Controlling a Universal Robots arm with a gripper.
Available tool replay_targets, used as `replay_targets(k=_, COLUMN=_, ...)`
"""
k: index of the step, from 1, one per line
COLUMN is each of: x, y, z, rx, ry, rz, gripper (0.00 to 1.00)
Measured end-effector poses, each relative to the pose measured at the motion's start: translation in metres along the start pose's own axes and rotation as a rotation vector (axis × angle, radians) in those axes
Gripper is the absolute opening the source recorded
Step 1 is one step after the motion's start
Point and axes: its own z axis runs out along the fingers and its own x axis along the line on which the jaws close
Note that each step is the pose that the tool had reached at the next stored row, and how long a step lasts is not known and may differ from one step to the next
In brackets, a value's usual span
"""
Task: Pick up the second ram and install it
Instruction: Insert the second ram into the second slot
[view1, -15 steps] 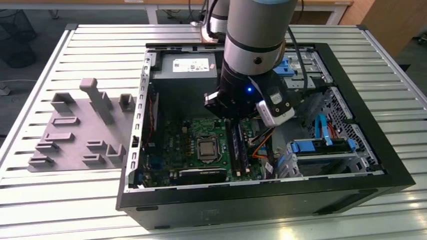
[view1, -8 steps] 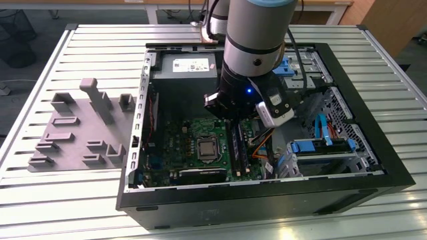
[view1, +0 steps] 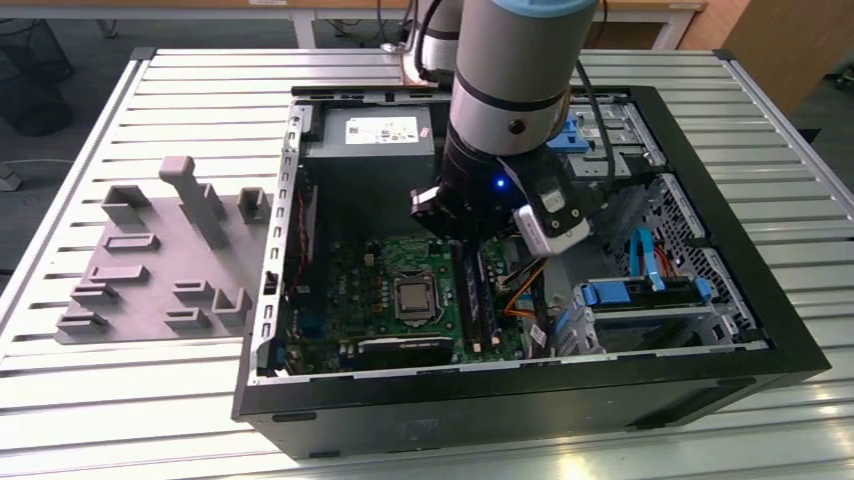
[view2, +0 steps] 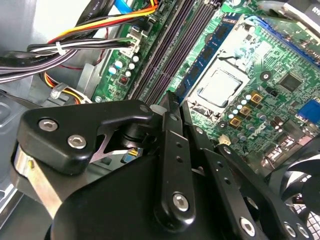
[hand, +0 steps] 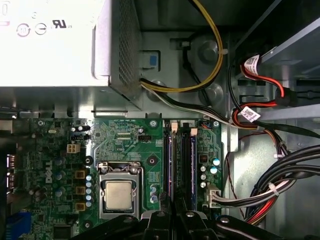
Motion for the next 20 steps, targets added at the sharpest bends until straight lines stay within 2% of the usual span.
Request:
replay_targets(k=3, x=-0.0001, y=-0.0001, z=0.0023, rx=0.0, ry=0.0, rz=0.0, gripper=0.14)
replay_targets(k=14, x=-0.0003, y=-0.0008, z=0.0206, rx=0.0, ry=-0.0001, rz=0.002, gripper=0.14)
replay_targets(k=20, x=-0.0003, y=-0.0009, z=0.0211, rx=0.0001, ry=0.0, rz=0.002, gripper=0.14)
